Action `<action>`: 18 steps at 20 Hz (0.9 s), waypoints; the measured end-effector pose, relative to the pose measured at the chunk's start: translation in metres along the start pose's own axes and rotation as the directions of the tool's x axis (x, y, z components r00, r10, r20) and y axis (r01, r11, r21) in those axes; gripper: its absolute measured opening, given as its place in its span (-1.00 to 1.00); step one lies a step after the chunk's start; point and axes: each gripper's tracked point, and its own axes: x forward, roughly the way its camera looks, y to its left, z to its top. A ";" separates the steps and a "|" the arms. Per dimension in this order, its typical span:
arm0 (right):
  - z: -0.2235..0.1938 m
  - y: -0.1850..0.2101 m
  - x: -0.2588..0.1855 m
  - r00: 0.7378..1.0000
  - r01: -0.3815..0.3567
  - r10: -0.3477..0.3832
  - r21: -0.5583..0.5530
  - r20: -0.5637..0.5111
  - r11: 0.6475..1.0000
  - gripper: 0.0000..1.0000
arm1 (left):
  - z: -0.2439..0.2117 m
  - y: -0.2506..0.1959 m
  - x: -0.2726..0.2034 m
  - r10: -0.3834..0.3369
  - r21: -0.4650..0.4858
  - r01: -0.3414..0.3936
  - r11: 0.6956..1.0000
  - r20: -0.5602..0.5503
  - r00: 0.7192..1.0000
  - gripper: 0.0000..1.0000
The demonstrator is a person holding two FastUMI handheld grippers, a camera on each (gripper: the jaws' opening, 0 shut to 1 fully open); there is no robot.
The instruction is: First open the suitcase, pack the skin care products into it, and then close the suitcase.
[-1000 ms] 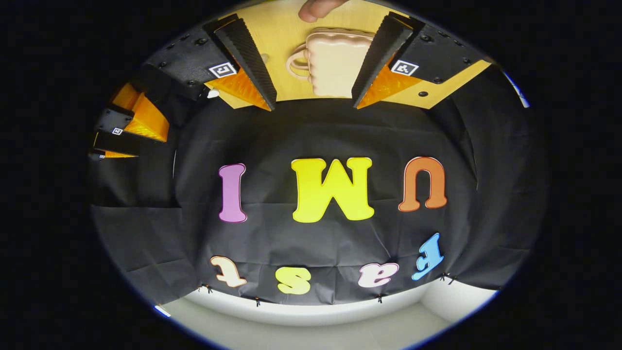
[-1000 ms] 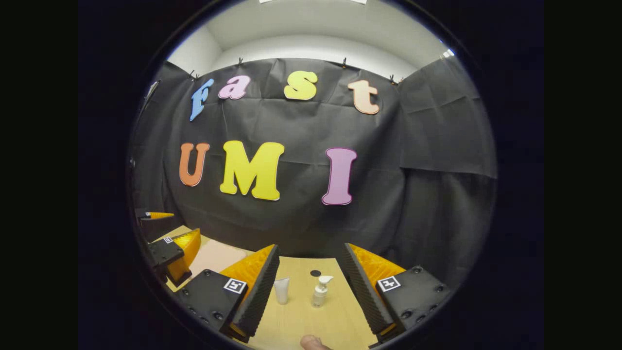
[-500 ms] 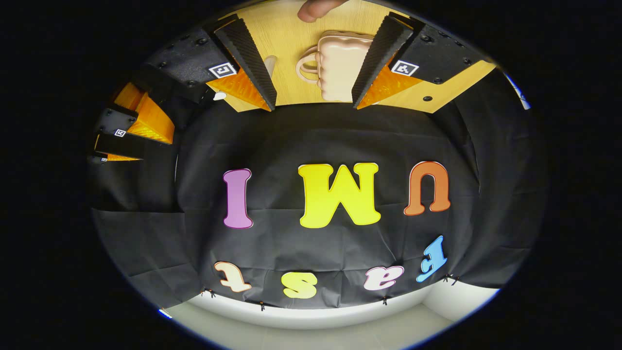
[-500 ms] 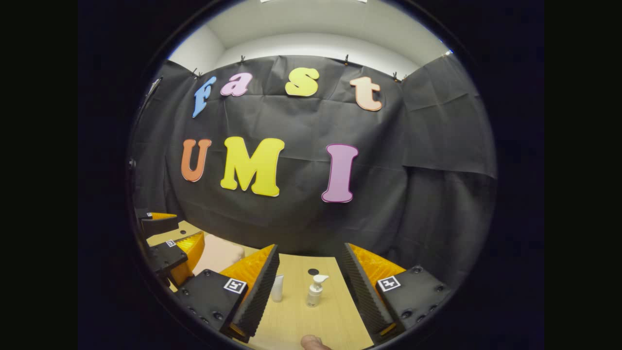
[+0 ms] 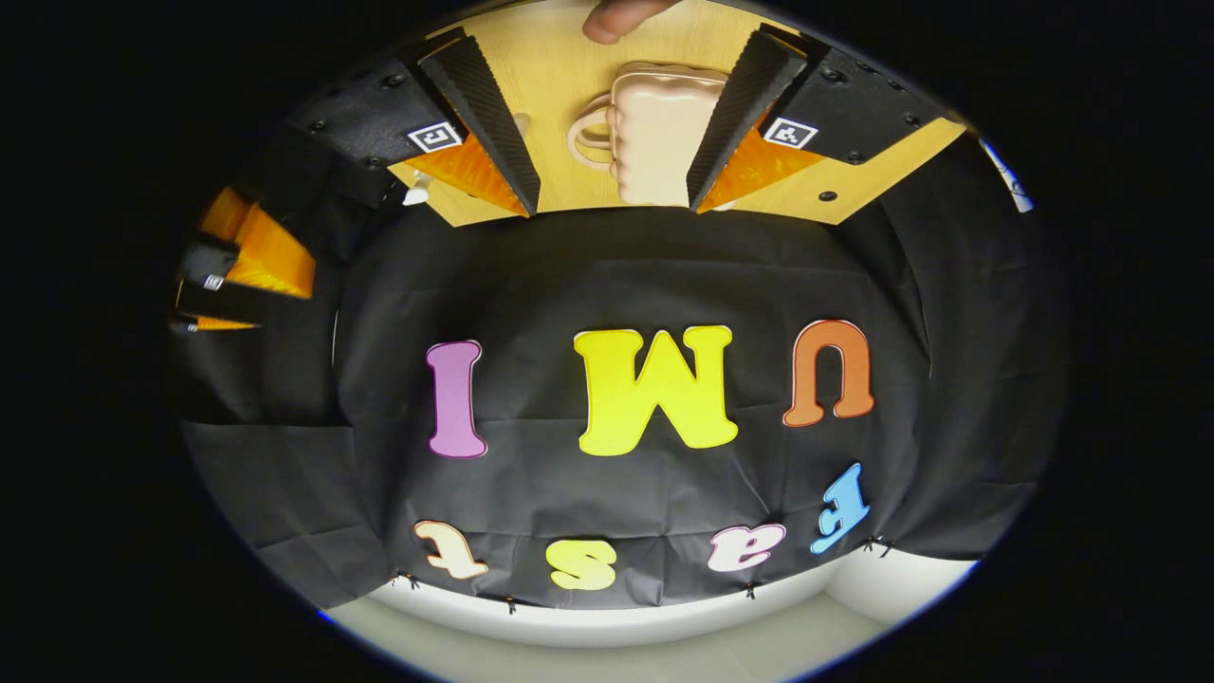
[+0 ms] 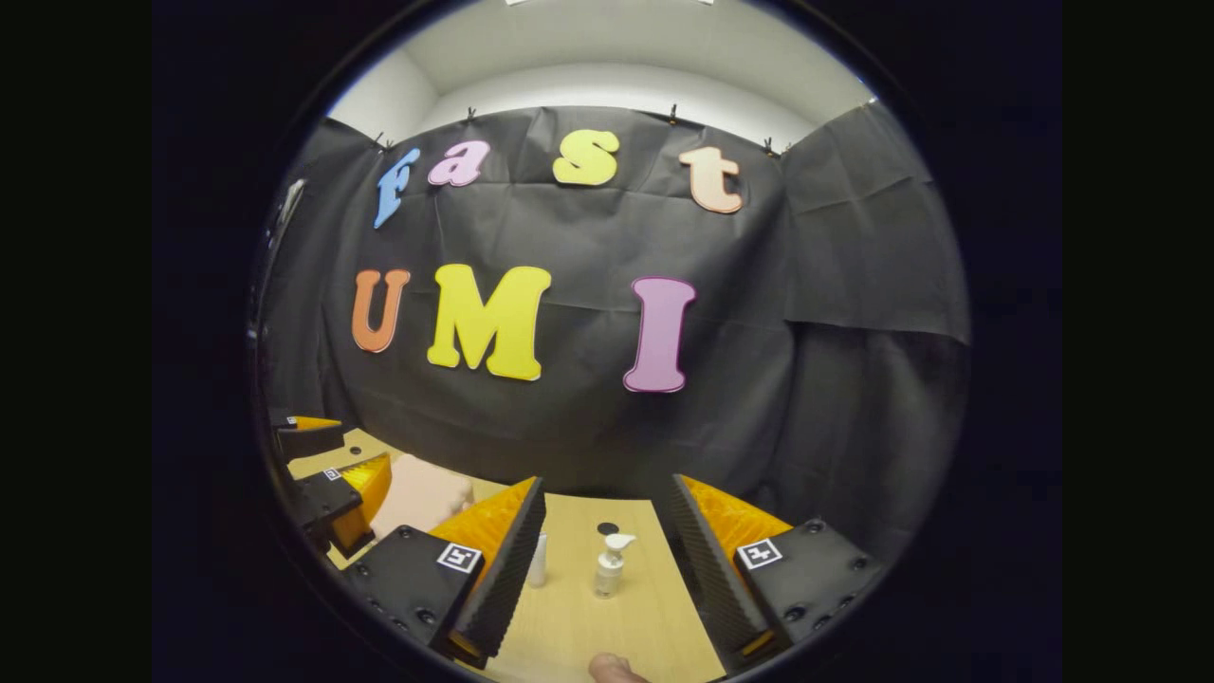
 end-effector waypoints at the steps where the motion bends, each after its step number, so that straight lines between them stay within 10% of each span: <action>1: 0.000 -0.010 0.002 1.000 0.019 -0.019 -0.006 0.001 1.000 0.58 | -0.011 0.002 0.007 0.007 0.029 -0.006 1.000 -0.013 1.000 0.98; 8: -0.020 -0.092 0.005 0.989 0.144 -0.144 0.004 -0.029 0.990 0.58 | -0.117 0.014 0.071 0.063 0.261 -0.025 0.965 -0.142 0.988 0.98; 18: -0.080 -0.168 0.017 0.974 0.185 -0.177 0.048 -0.142 0.981 0.58 | -0.201 -0.025 0.124 0.078 0.614 0.081 0.785 -0.228 0.971 0.96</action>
